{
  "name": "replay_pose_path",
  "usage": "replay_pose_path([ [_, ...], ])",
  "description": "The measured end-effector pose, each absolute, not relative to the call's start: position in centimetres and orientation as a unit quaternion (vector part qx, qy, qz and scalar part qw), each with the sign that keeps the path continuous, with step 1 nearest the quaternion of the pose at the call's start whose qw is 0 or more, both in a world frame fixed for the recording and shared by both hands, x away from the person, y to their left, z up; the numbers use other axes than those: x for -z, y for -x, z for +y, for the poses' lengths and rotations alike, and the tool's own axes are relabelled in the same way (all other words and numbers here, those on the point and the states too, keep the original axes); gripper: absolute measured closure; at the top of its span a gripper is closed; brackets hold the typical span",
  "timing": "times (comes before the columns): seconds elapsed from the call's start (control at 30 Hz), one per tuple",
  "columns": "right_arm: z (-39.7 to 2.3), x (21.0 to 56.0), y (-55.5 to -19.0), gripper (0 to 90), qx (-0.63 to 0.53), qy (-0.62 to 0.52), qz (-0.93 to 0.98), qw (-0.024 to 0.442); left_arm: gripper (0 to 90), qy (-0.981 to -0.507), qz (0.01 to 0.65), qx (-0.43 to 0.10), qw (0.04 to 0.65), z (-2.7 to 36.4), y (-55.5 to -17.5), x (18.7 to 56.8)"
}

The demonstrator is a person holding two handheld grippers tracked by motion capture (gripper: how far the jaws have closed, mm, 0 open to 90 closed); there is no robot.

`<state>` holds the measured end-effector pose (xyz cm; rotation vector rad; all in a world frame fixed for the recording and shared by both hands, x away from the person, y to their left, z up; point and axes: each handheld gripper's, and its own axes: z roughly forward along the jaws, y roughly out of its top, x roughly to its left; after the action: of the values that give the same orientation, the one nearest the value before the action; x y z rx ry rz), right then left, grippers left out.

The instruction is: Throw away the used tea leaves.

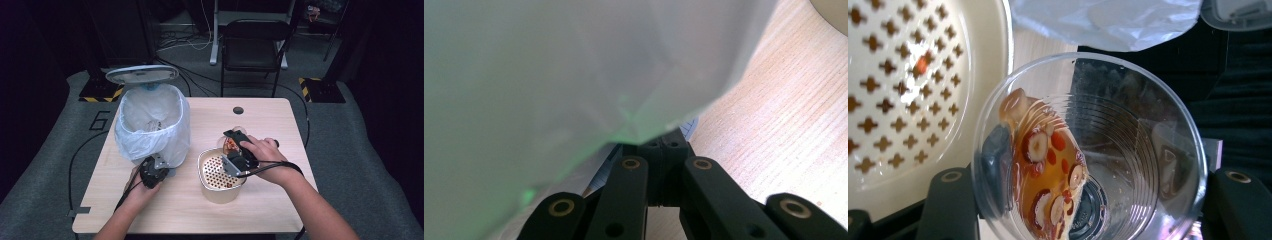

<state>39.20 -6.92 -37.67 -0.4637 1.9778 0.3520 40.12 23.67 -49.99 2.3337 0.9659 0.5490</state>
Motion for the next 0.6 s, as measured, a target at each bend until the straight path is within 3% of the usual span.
replay_pose_path([
  [0.6,-4.9,40.1,-38.1,35.4,0.037,0.342,0.75,0.565,90.0,-0.87,0.358,-0.199,0.274,23.7,-40.1,49.9],
])
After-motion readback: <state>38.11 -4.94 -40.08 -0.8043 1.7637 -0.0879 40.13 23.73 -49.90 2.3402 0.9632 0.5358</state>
